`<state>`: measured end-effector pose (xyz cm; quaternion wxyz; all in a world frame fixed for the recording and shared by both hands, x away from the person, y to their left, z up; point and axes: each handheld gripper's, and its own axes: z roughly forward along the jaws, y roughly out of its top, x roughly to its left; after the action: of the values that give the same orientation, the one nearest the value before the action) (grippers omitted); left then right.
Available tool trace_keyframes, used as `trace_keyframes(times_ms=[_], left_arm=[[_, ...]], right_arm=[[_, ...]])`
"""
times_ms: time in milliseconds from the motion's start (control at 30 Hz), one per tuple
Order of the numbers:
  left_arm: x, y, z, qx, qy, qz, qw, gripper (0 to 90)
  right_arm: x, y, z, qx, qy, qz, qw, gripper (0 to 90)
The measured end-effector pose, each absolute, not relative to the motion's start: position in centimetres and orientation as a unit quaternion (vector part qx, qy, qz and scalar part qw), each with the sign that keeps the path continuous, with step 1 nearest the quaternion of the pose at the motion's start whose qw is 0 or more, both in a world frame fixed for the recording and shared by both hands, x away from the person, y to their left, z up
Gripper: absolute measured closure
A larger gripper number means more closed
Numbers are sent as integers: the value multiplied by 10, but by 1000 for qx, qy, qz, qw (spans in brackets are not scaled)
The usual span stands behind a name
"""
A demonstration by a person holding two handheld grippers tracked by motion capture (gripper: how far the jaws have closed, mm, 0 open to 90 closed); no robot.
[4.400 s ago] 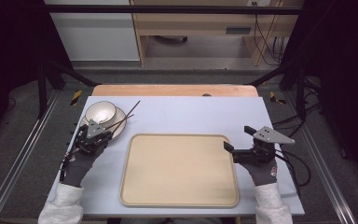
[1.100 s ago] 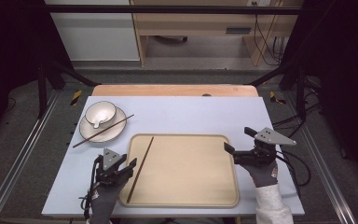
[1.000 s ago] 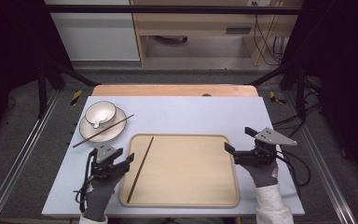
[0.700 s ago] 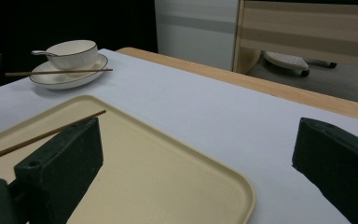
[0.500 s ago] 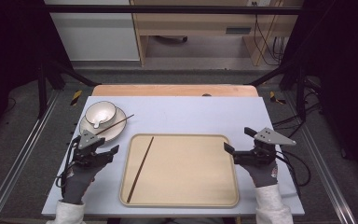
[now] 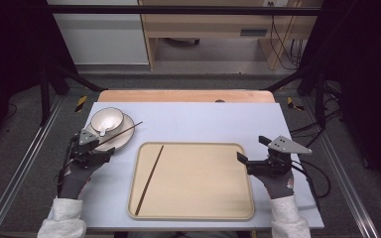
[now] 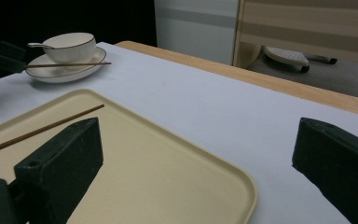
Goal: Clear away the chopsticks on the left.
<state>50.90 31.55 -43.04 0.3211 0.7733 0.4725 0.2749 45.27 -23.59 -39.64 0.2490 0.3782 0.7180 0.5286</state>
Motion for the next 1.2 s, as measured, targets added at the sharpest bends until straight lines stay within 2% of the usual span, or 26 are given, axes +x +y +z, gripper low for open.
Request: trace_keyframes(times_ms=[300,433,600,633,800,1200], left_arm=[[538,328,-444,777,493,274,280,341],[541,327,-449,784,488,269,274,410],[541,325,-451,792,481,266,265,568],[541,324,-451,793,479,265,266,568],[538,322,-450,800,472,260,263,682],[537,318,-446,797,481,242,274,794]], right_arm=[[454,-235,-398,378,720,526,249,20],[454,-235,-398,378,721,525,249,20],[454,-234,-399,379,722,523,247,20],[454,-234,-399,379,722,524,247,20],[454,-234,-399,379,722,524,247,20],[455,-234,-400,378,723,523,246,20]])
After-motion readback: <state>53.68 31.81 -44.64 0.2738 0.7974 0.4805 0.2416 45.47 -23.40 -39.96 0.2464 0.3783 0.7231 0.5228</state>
